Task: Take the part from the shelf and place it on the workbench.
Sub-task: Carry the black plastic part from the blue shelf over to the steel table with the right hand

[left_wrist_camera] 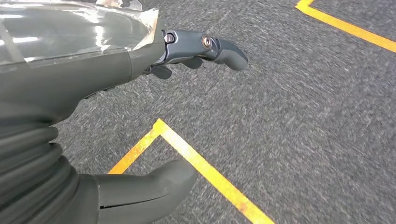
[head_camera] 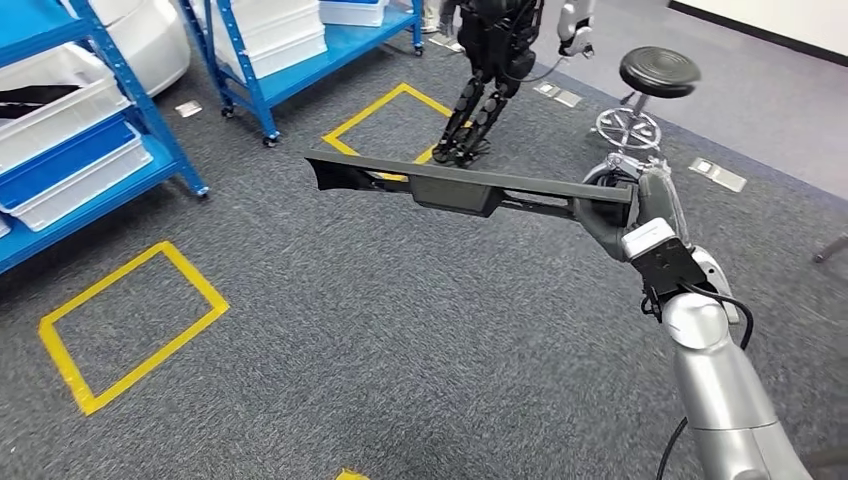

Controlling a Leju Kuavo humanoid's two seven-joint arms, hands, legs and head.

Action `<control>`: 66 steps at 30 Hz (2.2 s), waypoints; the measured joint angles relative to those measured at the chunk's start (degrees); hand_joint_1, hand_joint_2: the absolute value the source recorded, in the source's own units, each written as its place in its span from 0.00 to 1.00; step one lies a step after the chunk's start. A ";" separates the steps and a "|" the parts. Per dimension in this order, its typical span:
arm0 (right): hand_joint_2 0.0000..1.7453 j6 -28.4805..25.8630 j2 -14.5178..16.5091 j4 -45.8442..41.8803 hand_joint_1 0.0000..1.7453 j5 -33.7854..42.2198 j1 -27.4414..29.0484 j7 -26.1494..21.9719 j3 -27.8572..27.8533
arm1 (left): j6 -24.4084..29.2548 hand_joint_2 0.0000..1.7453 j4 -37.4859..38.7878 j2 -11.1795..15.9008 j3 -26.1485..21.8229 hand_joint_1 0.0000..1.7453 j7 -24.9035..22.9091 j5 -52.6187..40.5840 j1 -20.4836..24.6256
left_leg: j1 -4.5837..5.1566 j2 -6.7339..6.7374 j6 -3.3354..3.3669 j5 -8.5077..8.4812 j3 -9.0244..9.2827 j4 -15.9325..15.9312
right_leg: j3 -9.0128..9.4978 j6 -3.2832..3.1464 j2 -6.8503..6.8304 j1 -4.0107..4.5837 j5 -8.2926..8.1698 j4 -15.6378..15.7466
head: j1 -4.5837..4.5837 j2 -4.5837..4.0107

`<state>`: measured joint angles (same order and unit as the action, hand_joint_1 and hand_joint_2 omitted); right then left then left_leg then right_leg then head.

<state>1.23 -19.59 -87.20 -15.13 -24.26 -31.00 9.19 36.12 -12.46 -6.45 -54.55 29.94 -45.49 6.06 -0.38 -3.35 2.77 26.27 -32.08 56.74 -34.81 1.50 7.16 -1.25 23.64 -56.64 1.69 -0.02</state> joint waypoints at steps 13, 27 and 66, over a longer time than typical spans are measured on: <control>1.00 -0.37 -0.72 -0.97 1.00 -0.05 -0.30 0.50 -1.06 | -0.76 1.00 -0.05 -0.12 -0.42 0.00 0.84 0.56 1.33 | 0.72 9.22 -0.59 0.19 0.88 -0.75 | 1.64 0.90 -10.66 0.29 1.12 0.55 | 1.05 0.00; 1.00 0.27 -0.35 -1.92 1.00 0.14 -2.06 1.34 -1.04 | -0.86 1.00 -0.06 -0.30 -1.09 0.00 1.49 1.35 2.21 | -1.21 0.04 -2.09 1.49 -0.19 2.21 | 0.39 -1.15 -1.61 -0.18 -0.03 -0.33 | -0.19 0.00; 1.00 0.38 -1.16 -4.08 1.00 1.44 -0.76 1.52 -2.68 | -1.09 1.00 -0.08 -0.16 -1.40 0.00 1.93 2.48 2.91 | 0.27 3.12 1.35 -0.76 -0.45 -0.29 | -5.79 -0.56 -5.76 0.56 4.75 -10.39 | 0.06 0.00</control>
<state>1.62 -20.75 -91.28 -13.69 -25.02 -29.47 6.51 35.04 -12.55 -6.61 -55.95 31.87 -43.01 8.97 -0.11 -0.23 4.12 25.51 -32.52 56.45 -40.59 0.94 1.40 -0.69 28.39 -67.03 1.75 -0.02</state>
